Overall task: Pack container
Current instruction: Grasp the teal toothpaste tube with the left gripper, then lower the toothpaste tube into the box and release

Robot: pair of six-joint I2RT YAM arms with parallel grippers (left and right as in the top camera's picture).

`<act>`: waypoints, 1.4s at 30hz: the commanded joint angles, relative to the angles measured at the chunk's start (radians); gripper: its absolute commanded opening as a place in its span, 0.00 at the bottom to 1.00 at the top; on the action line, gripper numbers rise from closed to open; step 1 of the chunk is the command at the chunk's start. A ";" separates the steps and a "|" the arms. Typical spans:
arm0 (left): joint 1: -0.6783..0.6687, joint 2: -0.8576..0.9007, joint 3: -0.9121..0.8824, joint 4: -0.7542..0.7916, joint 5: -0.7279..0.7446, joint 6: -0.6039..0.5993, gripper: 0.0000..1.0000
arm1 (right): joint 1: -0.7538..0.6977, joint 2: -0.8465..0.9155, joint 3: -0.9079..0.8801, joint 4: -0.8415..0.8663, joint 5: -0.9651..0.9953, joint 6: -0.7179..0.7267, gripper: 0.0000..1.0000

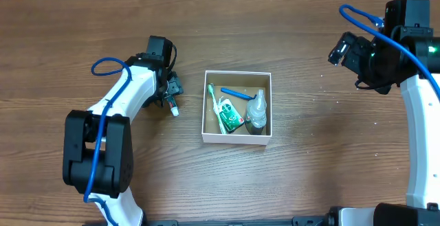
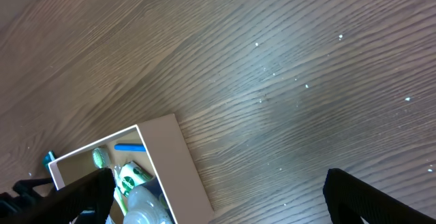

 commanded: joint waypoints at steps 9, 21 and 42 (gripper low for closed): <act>0.002 0.053 0.060 -0.082 0.109 0.099 0.11 | -0.002 -0.005 0.005 0.002 0.001 0.005 1.00; -0.298 -0.262 0.340 -0.351 0.108 0.045 0.09 | -0.002 -0.005 0.005 0.002 0.001 0.005 1.00; -0.144 -0.382 0.497 -0.568 -0.079 -0.052 1.00 | -0.002 -0.005 0.005 0.002 0.002 0.005 1.00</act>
